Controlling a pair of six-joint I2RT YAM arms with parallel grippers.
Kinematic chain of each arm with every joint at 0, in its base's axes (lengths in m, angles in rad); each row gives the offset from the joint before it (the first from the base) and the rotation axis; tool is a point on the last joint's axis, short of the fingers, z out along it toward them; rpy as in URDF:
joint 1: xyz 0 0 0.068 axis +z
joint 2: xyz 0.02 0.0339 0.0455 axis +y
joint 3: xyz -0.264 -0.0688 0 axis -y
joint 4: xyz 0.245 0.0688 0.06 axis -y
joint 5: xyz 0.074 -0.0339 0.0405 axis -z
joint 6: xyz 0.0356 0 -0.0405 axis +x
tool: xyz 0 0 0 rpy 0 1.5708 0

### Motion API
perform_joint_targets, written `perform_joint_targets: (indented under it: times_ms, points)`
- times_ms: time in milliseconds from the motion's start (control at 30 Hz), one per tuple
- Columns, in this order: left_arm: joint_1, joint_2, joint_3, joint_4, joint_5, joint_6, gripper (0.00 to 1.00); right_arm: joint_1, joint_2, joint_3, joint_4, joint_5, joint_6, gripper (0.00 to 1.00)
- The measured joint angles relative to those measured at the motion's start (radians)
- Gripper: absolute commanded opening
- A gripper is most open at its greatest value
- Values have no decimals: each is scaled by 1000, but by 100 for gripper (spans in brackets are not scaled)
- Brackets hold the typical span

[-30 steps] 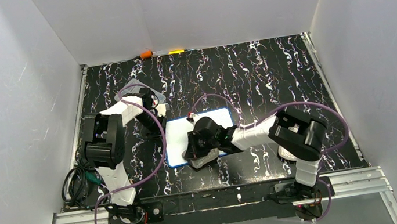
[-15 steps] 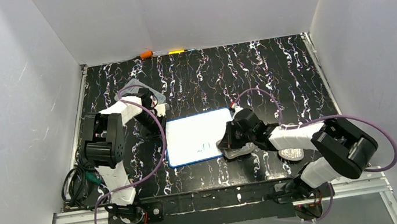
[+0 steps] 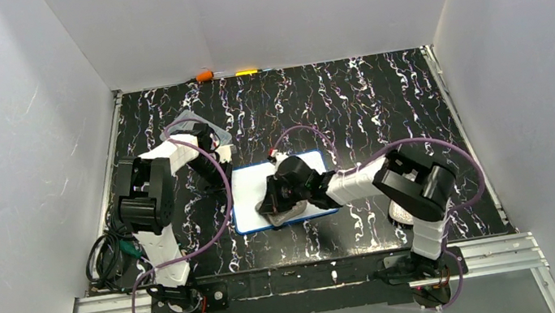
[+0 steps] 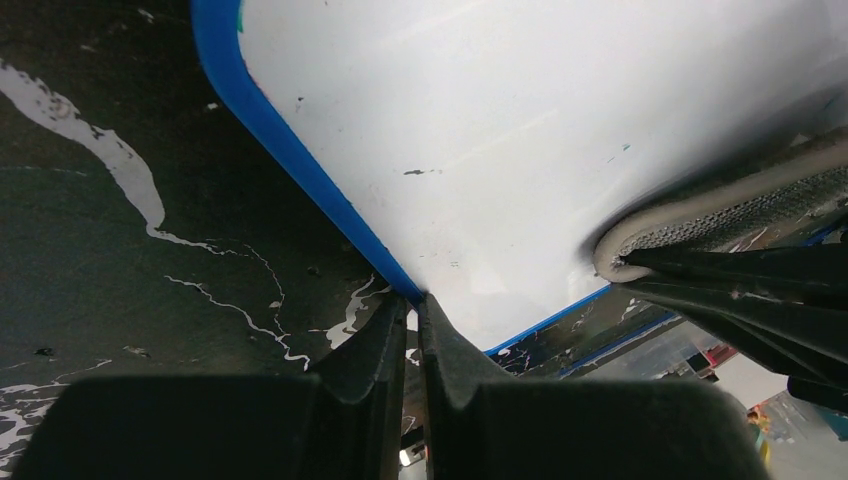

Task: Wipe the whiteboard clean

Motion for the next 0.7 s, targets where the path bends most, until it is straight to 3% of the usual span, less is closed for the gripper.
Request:
perform_joint_targets:
  times_ms: [133,300,400,533,700]
  points:
    - [0,0,0,-1,0,3,0,-31,-51,-73,24,-8,3,1]
    - [0,0,2,-2,-1,11,0,-216,-270,-304,2,-42,0,1]
    - [0,0,2,-2,-1,15,0,-284,-323,-354,-9,-43,-6,1]
    - [0,0,2,-2,0,14,0,-272,-272,-344,51,-60,4,1]
    - [0,0,2,-2,0,14,0,-143,-92,-186,128,-46,29,1]
